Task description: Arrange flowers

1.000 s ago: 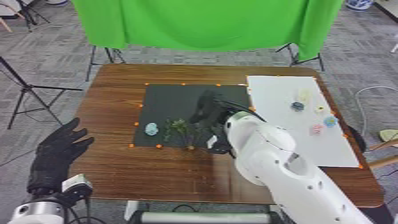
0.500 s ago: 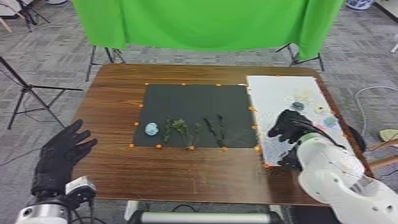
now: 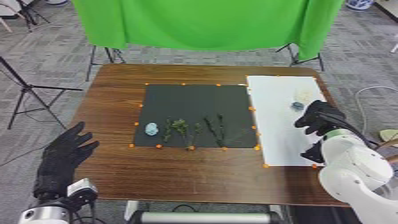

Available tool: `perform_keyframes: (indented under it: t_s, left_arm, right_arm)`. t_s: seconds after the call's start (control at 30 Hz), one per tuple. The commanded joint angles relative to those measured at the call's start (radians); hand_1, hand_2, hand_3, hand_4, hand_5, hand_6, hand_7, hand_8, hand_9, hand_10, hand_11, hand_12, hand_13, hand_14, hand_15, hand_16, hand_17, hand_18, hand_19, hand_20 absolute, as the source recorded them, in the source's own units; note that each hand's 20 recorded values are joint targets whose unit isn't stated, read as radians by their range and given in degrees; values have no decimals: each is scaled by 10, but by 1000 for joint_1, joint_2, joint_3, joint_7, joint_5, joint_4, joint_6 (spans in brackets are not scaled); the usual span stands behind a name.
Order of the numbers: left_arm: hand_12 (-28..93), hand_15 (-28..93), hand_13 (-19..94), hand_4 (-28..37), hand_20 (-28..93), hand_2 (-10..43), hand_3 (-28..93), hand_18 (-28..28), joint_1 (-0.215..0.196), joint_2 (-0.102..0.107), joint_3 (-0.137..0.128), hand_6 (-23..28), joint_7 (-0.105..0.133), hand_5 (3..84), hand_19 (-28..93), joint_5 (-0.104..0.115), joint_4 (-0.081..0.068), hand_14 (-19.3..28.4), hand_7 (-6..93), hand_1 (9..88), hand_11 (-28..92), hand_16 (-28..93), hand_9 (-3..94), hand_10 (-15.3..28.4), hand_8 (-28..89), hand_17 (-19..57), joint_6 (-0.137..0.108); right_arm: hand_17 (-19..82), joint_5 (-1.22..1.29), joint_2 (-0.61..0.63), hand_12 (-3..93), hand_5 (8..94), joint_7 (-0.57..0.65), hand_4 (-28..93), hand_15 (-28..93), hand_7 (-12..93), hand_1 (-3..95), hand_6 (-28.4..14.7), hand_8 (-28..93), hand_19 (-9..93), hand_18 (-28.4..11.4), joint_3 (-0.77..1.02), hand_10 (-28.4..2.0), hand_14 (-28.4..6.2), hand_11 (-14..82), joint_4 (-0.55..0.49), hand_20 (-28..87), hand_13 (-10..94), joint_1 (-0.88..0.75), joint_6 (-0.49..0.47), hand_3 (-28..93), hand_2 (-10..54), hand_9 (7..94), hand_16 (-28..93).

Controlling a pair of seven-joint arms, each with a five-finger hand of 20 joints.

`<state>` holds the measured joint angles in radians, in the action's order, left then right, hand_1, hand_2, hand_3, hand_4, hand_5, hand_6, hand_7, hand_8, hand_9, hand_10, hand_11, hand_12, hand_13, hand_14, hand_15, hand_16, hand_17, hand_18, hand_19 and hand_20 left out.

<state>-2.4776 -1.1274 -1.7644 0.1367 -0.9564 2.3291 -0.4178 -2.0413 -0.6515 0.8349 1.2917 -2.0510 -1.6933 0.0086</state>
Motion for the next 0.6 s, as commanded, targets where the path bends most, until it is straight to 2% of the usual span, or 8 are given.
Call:
perform_keyframes:
  t_s: [0.03,0.13,0.2,0.27,0.6]
  left_arm:
    - [81,493,258,-186,-90,74,811,240,-7,-3,12,91,-17,347,664,-6,7,256,139,257,266,-97,312,187,-100,-77,9]
    - [81,493,257,-187,-88,73,812,240,-7,-2,10,91,-11,347,663,-3,7,256,139,256,266,-97,312,187,-100,-77,6]
    - [80,493,257,-187,-86,72,813,240,-6,-4,7,91,-15,347,662,-5,7,256,139,256,266,-97,312,187,-100,-77,8]
    - [80,493,257,-187,-85,72,814,239,-10,-3,7,91,-7,347,660,-1,7,255,138,256,266,-97,312,187,-100,-77,1]
    - [80,494,257,-188,-78,72,815,238,-4,-14,3,91,-15,347,657,-4,5,255,139,255,267,-97,312,186,-100,-77,10]
  right_arm:
    - [339,36,10,128,545,68,-282,848,297,356,-63,-180,932,-237,53,-193,-78,217,48,344,710,-5,-58,888,-95,560,89]
    - [341,55,11,129,546,88,-282,847,295,357,-63,-179,932,-239,43,-194,-77,211,68,341,712,6,-55,888,-95,559,90]
    - [343,79,7,130,545,95,-282,846,292,357,-63,-179,932,-239,51,-195,-78,209,72,341,713,0,-55,888,-95,560,90]
    - [343,77,6,131,545,92,-282,846,291,357,-64,-177,932,-240,43,-195,-79,208,83,341,713,7,-52,888,-95,560,91]
    - [342,104,-7,131,544,102,-282,847,280,362,-67,-172,932,-243,16,-197,-81,204,110,342,713,30,-60,888,-95,559,93]
